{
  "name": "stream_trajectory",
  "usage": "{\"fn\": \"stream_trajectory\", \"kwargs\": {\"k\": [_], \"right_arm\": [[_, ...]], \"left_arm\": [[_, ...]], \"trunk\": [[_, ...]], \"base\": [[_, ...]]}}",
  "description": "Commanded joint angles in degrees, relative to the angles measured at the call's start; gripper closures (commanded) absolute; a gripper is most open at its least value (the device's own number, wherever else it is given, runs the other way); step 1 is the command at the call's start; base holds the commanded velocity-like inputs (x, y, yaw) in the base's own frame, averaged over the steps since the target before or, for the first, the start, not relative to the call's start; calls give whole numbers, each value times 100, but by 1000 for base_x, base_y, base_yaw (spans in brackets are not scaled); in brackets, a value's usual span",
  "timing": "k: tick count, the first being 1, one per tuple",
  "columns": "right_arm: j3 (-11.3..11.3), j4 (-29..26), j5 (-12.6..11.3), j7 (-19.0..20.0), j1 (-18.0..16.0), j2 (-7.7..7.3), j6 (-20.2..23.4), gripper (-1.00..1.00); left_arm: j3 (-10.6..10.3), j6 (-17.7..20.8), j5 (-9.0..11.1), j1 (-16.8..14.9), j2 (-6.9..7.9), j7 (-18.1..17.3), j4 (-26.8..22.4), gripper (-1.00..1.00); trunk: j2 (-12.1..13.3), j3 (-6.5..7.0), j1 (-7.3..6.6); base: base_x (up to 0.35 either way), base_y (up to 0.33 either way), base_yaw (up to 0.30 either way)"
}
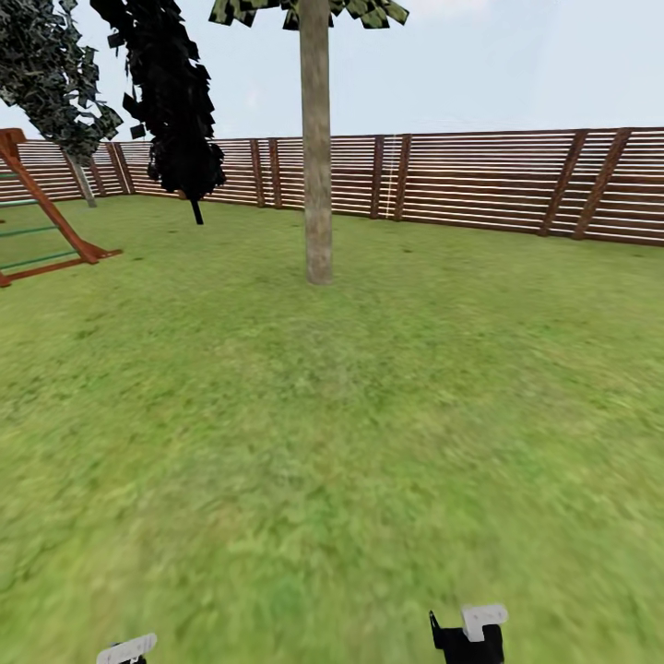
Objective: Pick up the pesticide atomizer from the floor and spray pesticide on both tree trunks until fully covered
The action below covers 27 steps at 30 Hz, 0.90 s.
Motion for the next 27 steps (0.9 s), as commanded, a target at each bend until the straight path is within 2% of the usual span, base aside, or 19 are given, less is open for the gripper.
{"fn": "stream_trajectory", "kwargs": {"k": [1,27], "right_arm": [[49,-1,-25,-29,-2,0,-9,-100],[50,-1,-25,-29,-2,0,-9,-100]], "left_arm": [[31,-19,-9,-4,0,-1,6,100],[31,-17,-9,-4,6,-1,6,100]], "trunk": [[-2,-5,3],[-2,-5,3]], "base": [[341,0,0],[340,0,0]]}}
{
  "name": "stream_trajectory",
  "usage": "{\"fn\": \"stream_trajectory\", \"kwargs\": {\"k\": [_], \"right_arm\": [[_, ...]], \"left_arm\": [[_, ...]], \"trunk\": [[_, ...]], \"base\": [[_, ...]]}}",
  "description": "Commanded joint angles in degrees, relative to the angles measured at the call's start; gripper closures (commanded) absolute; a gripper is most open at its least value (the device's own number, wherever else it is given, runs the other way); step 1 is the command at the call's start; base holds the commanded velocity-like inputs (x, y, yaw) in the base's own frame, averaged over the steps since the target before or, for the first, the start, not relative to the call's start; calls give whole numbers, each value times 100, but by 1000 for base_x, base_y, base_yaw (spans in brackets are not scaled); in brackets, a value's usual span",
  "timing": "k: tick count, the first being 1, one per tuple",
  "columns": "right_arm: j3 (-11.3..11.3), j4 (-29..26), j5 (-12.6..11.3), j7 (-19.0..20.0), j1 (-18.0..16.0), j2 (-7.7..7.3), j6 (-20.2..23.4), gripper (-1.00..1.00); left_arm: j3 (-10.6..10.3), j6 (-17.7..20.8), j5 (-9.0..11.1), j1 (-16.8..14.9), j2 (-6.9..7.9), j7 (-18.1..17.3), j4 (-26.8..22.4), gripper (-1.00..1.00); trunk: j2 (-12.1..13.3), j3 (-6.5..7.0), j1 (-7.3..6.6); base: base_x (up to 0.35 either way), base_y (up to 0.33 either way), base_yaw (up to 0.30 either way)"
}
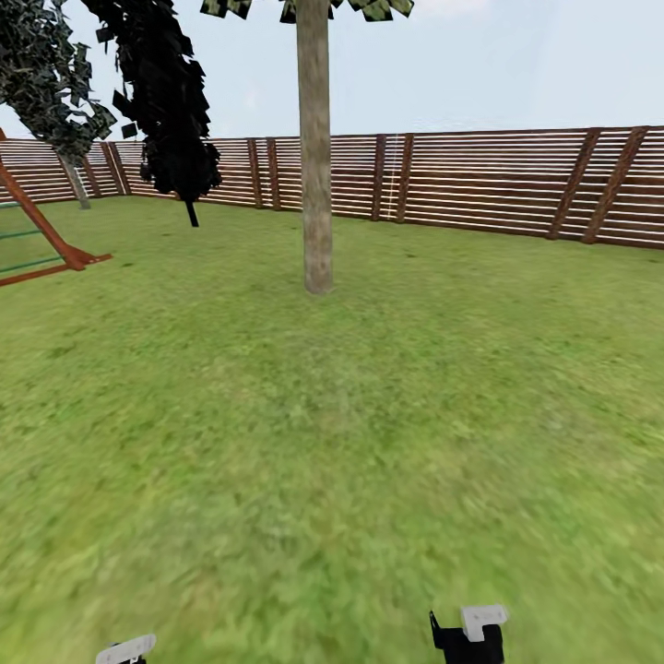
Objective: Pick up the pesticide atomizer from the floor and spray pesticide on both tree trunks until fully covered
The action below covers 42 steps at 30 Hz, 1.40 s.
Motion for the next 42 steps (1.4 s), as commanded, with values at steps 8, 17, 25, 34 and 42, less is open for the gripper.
{"fn": "stream_trajectory", "kwargs": {"k": [8,17,25,34,42], "right_arm": [[49,-1,-25,-29,-2,0,-9,-100],[49,-1,-25,-29,-2,0,-9,-100],[48,-1,-25,-29,-2,0,-9,-100],[50,-1,-25,-29,-2,0,-9,-100],[50,-1,-25,-29,-2,0,-9,-100]], "left_arm": [[32,-19,-9,-4,3,-1,6,100],[32,-19,-9,-4,-1,-1,6,100],[31,-21,-9,-4,-1,-1,6,100],[31,-22,-9,-4,3,-1,6,100],[31,-26,-9,-4,1,-1,6,100]], "trunk": [[-2,-5,3],[-2,-5,3],[-2,-5,3],[-2,-5,3],[-2,-5,3]], "base": [[340,0,0],[340,0,0],[340,0,0],[340,0,0],[340,0,0]]}}
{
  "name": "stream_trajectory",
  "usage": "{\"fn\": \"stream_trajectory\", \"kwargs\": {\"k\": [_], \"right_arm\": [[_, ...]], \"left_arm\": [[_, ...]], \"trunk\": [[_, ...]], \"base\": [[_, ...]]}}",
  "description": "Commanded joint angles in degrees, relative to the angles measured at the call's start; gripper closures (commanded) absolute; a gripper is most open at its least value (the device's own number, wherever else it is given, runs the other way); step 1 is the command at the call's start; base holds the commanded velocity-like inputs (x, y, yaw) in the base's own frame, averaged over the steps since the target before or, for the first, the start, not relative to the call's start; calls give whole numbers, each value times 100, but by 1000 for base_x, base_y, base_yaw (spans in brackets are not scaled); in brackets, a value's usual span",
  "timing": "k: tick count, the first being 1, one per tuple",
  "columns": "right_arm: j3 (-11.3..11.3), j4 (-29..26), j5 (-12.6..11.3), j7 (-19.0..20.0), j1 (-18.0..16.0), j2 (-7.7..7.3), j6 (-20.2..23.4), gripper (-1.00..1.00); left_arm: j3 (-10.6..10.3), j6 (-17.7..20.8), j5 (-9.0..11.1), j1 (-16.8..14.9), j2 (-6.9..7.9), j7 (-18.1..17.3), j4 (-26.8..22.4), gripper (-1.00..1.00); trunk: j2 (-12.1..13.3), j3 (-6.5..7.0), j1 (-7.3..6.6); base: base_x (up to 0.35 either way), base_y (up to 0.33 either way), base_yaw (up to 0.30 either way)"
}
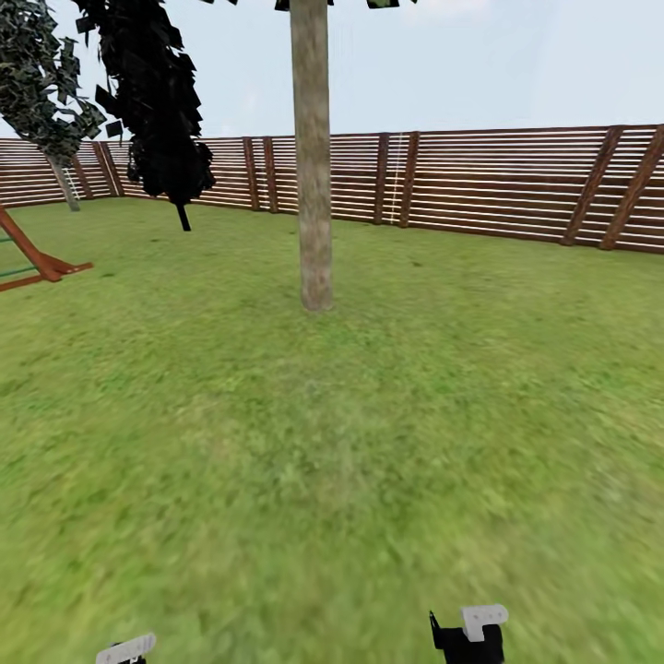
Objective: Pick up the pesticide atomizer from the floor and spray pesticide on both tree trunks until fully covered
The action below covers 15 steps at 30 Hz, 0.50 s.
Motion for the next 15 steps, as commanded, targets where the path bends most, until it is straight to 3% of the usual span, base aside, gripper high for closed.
{"fn": "stream_trajectory", "kwargs": {"k": [1,15], "right_arm": [[50,-1,-25,-29,-2,0,-9,-100],[50,-1,-25,-29,-2,3,-9,-100]], "left_arm": [[30,-19,-9,-4,1,-1,6,100],[30,-14,-9,-4,-3,-1,6,100]], "trunk": [[-2,-5,3],[-2,-5,3]], "base": [[340,0,0],[340,0,0]]}}
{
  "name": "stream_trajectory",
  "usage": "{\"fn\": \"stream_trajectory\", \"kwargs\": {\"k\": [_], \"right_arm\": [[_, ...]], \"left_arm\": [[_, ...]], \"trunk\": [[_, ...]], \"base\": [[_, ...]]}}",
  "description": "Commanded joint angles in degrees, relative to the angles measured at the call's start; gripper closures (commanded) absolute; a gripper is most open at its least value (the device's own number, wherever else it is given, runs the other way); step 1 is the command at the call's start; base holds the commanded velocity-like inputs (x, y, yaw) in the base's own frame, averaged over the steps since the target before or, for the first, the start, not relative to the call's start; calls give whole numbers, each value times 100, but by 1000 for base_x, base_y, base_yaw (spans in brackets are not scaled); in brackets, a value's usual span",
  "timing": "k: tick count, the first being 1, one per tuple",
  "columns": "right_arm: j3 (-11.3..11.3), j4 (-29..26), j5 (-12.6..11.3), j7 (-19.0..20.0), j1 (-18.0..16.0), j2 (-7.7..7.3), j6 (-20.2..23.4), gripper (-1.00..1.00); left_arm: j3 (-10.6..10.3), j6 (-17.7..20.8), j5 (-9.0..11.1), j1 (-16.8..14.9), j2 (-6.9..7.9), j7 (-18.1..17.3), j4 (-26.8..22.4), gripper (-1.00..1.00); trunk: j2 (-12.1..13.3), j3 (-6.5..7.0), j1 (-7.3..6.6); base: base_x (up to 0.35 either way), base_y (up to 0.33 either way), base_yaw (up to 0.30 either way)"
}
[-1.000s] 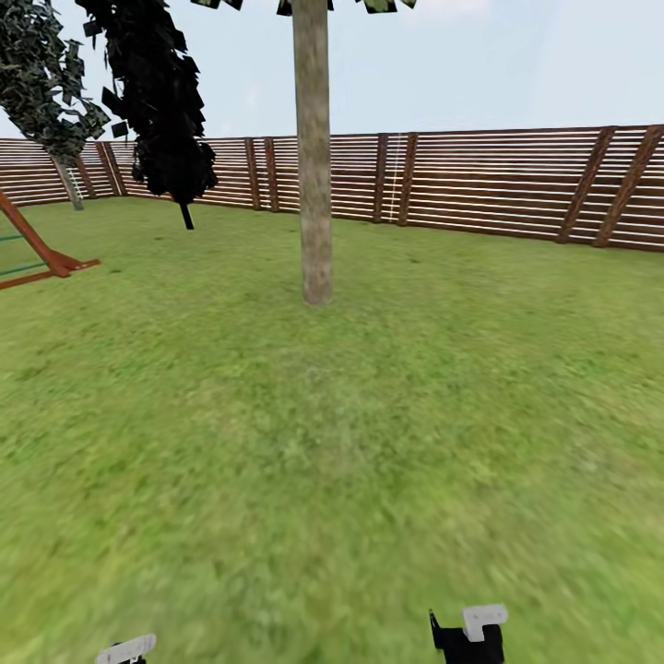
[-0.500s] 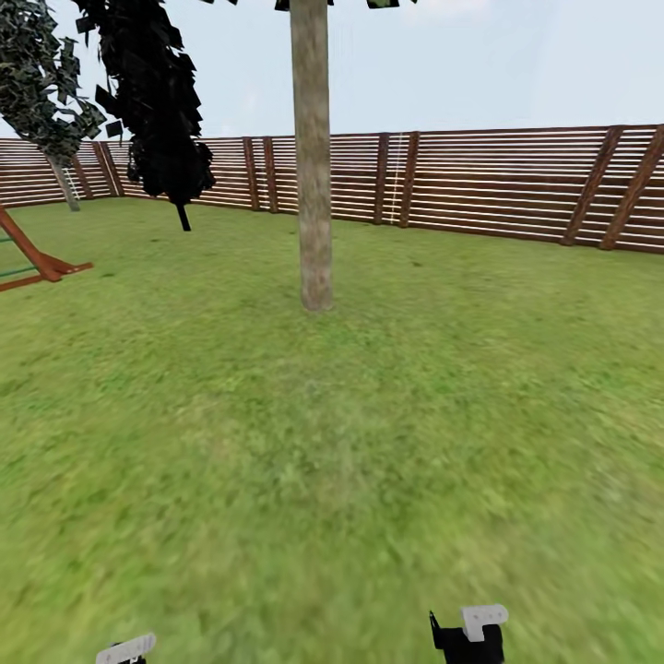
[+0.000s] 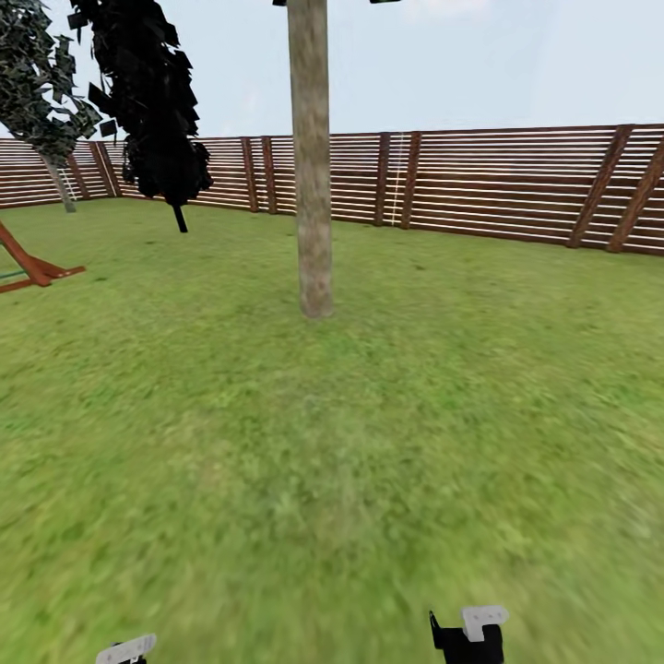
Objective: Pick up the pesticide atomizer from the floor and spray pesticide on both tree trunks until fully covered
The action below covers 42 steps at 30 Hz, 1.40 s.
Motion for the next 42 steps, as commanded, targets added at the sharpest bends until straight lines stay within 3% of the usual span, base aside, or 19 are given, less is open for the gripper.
{"fn": "stream_trajectory", "kwargs": {"k": [1,42], "right_arm": [[50,-1,-25,-29,-2,0,-9,-100],[49,-1,-25,-22,-2,5,-9,-100]], "left_arm": [[31,-18,-9,-4,-1,-1,6,100],[31,-24,-9,-4,2,-1,6,100]], "trunk": [[-2,-5,3],[-2,-5,3]], "base": [[340,0,0],[340,0,16]]}}
